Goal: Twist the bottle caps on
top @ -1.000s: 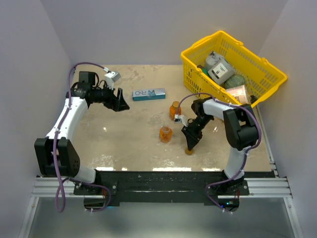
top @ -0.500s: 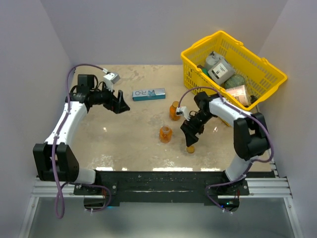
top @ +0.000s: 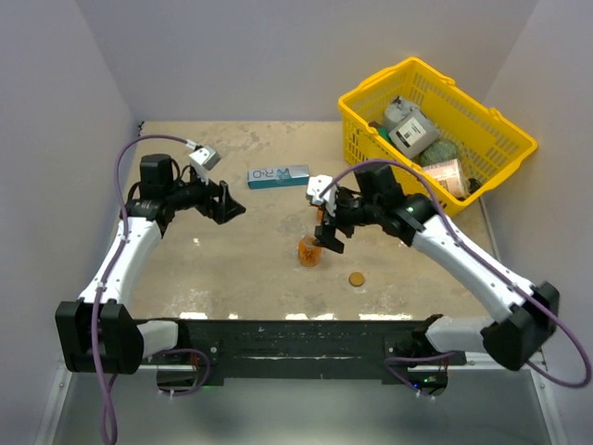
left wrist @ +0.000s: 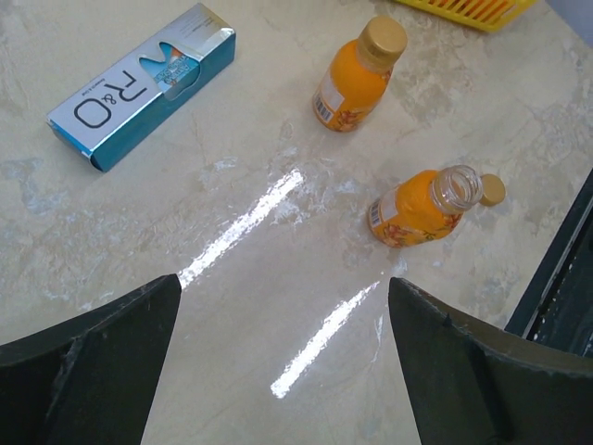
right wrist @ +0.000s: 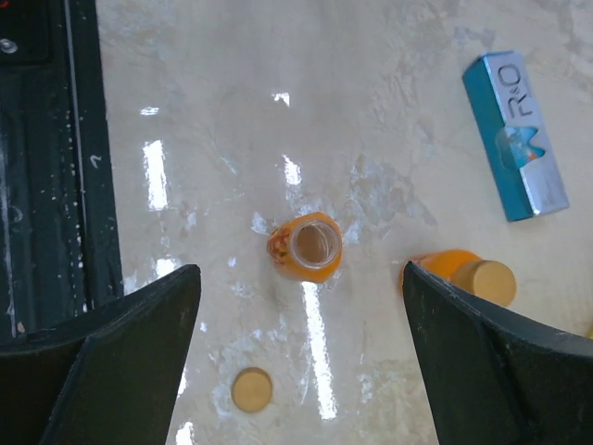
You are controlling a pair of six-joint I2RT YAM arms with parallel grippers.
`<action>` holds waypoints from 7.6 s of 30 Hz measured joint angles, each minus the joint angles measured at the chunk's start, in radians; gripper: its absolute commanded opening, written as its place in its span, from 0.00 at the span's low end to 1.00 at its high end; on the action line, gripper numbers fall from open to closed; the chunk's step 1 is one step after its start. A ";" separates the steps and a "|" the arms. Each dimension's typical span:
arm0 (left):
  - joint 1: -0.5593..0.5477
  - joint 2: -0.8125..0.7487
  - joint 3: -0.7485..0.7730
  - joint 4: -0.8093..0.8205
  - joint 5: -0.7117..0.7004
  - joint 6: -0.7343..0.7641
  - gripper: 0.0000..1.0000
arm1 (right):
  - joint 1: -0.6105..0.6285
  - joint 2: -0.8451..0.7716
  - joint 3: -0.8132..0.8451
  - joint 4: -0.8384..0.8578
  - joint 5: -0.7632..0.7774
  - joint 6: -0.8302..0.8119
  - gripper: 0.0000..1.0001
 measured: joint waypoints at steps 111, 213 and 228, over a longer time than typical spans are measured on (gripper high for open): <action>-0.437 0.056 -0.063 0.376 0.256 0.064 0.28 | 0.041 0.172 0.298 0.059 -0.105 0.229 0.54; -0.384 0.203 0.295 -0.463 -0.082 0.850 0.00 | 0.021 -0.023 0.199 -0.263 0.055 -0.482 0.26; -0.489 0.211 0.414 -0.594 -0.076 0.949 0.00 | 0.110 0.102 0.312 -0.194 0.038 -0.351 0.29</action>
